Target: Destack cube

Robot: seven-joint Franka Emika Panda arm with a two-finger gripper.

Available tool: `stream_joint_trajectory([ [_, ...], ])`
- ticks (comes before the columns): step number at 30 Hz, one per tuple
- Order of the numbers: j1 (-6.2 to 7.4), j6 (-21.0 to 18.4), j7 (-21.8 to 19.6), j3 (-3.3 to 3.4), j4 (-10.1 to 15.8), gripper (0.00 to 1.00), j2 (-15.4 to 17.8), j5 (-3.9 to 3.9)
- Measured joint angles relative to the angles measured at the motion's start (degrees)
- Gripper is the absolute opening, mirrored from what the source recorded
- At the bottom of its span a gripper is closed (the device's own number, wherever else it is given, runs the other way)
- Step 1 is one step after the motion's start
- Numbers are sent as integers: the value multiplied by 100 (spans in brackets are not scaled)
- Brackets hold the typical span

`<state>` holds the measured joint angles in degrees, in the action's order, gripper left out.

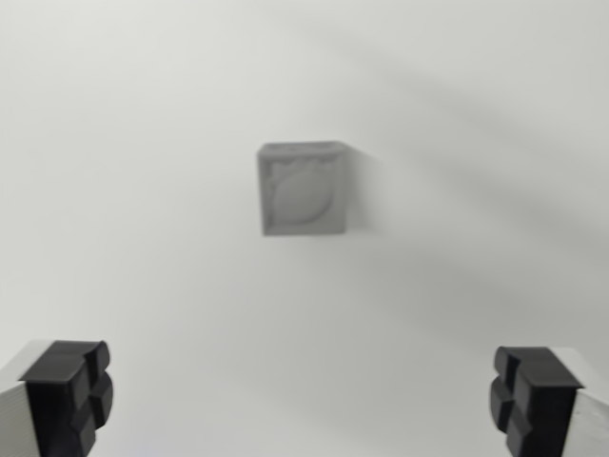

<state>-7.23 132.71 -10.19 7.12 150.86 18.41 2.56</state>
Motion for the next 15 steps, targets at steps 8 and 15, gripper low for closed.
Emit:
stream_joint_trajectory([
  [8,0,-457,-16,-14,-199,100,259,9],
  [15,0,-745,-24,-24,-347,100,398,13],
])
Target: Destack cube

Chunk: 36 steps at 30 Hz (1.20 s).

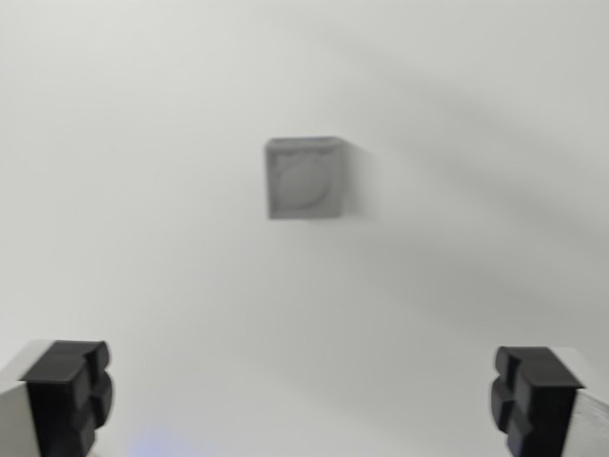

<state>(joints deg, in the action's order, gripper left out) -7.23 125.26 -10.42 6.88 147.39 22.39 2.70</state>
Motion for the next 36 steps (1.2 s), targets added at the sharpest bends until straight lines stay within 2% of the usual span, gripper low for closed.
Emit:
stream_joint_trajectory([
  [13,0,-287,-7,-14,-163,100,120,1],
  [36,0,-292,-6,-14,-167,100,114,2],
])
